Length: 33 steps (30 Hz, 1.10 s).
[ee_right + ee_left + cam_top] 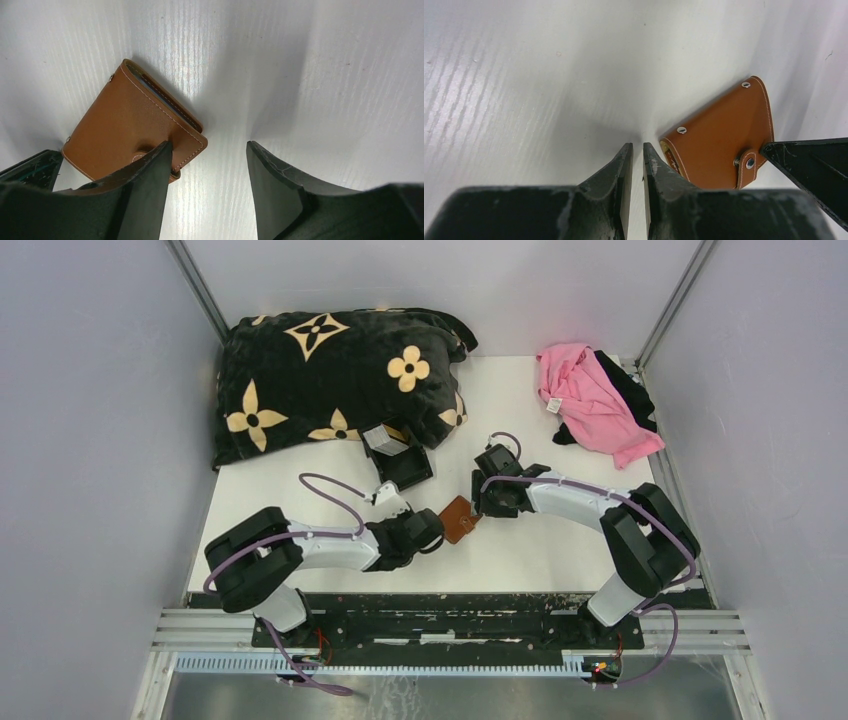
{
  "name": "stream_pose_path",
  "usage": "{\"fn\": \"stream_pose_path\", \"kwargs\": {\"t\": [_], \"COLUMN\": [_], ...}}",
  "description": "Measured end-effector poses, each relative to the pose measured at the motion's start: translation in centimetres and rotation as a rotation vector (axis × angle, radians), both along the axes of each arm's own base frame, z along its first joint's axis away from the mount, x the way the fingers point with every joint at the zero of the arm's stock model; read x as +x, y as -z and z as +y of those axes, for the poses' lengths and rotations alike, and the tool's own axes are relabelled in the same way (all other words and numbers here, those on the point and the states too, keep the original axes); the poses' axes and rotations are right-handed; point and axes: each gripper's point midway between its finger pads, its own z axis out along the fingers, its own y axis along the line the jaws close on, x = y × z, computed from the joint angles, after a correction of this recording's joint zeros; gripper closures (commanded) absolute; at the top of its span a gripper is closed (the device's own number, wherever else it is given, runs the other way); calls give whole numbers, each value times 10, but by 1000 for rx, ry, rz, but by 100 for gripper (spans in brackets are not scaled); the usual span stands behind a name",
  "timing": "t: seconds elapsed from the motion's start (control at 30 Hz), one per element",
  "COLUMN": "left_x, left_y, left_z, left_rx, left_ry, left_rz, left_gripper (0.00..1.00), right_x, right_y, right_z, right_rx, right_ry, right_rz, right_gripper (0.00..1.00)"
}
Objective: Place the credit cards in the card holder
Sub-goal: Close the card holder at the center of the board.
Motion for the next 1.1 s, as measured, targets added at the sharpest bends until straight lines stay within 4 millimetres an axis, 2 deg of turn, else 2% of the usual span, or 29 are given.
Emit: {"fn": "stream_pose_path", "kwargs": {"t": [0.3,0.6,1.1], "left_x": [12,30,38], "left_y": [-1,-1,-1], "left_z": [-1,-7,-20], "left_rx": [16,48,49], "left_ry": [-6,4,36], "left_rz": [-3,-13,-30], "left_gripper": [78,78,79], "right_x": [-3,-8,-16], "right_y": [-5,-6,-3], "right_z": [-3,2,12], "right_rx": [0,18,30], "right_ry": [1,-17,-46], "right_rz": [3,18,37], "right_gripper": [41,43,44]}}
